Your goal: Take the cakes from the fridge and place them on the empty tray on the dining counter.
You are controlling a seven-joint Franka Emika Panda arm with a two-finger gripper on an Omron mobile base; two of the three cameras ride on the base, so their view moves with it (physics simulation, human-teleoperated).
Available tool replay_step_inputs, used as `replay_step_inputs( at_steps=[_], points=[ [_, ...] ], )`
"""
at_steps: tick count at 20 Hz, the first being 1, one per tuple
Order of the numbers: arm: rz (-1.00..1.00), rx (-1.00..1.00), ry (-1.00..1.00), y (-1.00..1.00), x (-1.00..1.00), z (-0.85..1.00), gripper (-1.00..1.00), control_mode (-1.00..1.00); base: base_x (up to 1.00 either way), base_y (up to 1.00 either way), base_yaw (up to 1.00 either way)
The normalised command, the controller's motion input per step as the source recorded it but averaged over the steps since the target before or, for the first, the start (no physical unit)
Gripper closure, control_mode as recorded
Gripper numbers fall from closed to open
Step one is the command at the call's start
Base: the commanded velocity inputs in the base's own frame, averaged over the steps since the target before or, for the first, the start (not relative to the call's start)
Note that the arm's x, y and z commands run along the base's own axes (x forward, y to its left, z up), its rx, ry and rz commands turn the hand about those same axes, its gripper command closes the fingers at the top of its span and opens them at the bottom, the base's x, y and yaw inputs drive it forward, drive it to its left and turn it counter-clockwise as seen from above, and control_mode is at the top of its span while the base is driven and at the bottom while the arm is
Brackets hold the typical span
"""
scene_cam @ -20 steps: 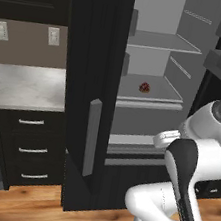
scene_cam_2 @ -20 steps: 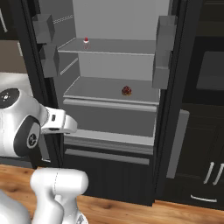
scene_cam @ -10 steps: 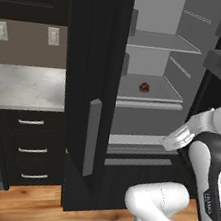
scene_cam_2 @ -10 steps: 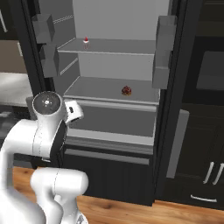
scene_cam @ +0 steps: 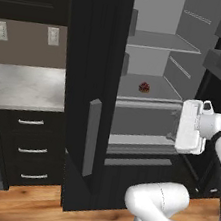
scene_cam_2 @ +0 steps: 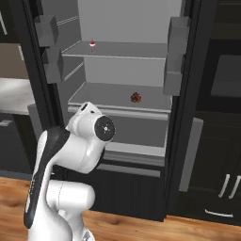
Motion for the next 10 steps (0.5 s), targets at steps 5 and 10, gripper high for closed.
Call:
replay_step_inputs(
  at_steps=[5,10],
  points=[
    [0.30,-0.17,-0.31,0.43,0.01,-0.18,-1.00,-1.00,0.00,0.00,0.00],
    [0.06,-0.06,-0.06,0.20,0.29,-0.06,-1.00,-1.00,0.00,0.00,0.00]
  ],
)
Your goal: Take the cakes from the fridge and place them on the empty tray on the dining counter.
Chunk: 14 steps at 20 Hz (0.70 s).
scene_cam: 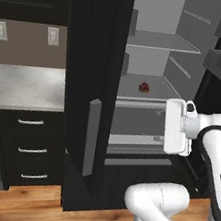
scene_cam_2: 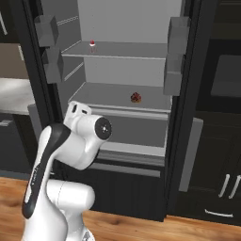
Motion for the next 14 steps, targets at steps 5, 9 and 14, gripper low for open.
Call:
replay_step_inputs(
  at_steps=[5,9,14],
  points=[
    [0.01,0.00,0.00,0.06,0.64,-0.13,-1.00,-1.00,0.00,0.00,0.00],
    [0.19,0.00,0.00,0.28,1.00,-0.44,-1.00,-1.00,0.00,0.00,0.00],
    [0.34,0.00,0.07,0.41,0.98,-0.42,-1.00,-1.00,0.00,0.00,0.00]
  ],
)
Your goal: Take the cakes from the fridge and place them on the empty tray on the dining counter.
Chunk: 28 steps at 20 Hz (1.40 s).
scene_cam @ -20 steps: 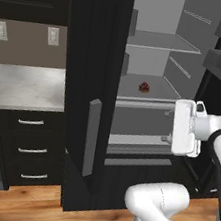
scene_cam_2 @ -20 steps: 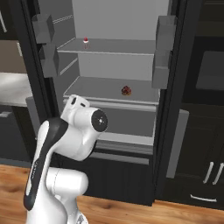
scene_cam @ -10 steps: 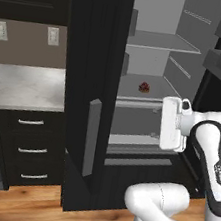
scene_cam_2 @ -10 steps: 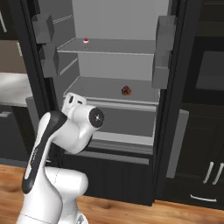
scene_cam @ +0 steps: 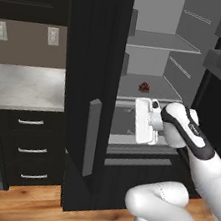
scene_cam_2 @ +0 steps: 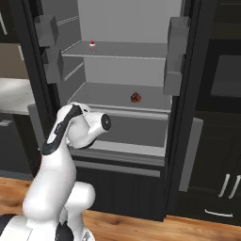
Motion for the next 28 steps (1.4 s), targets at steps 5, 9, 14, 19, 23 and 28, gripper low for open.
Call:
replay_step_inputs(
  at_steps=[5,9,14,19,23,28],
  points=[
    [0.38,0.00,0.02,0.54,0.97,-0.37,-1.00,-1.00,0.00,0.00,0.00],
    [0.34,0.00,0.00,0.53,0.80,-0.22,-1.00,-1.00,0.00,0.00,0.00],
    [0.36,0.00,-0.07,0.59,-0.18,-0.04,-1.00,-1.00,0.00,0.00,0.00],
    [0.37,-0.01,-0.22,0.94,-0.65,-0.04,-1.00,-1.00,0.00,0.00,0.00],
    [0.31,-0.04,-0.33,1.00,-0.72,-0.06,-1.00,-1.00,0.00,0.00,0.00],
    [0.13,-0.07,-0.41,0.33,-0.54,-0.01,-1.00,-1.00,0.00,0.00,0.00]
  ],
)
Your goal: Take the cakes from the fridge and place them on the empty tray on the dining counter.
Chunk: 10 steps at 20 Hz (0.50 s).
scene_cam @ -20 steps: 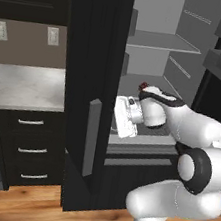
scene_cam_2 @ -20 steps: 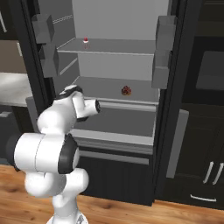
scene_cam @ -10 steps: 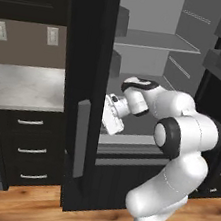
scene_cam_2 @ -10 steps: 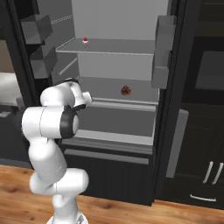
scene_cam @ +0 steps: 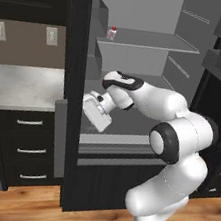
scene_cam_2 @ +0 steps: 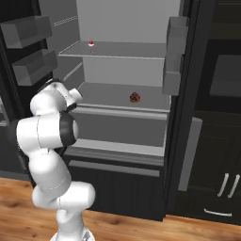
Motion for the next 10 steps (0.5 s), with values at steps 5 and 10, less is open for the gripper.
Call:
replay_step_inputs(
  at_steps=[5,10],
  points=[
    [-0.06,-0.13,-0.24,-0.77,-0.05,0.00,-1.00,-1.00,0.00,0.00,0.00],
    [-0.13,-0.10,-0.07,-0.98,0.00,0.00,-1.00,-1.00,0.00,0.00,0.00]
  ],
)
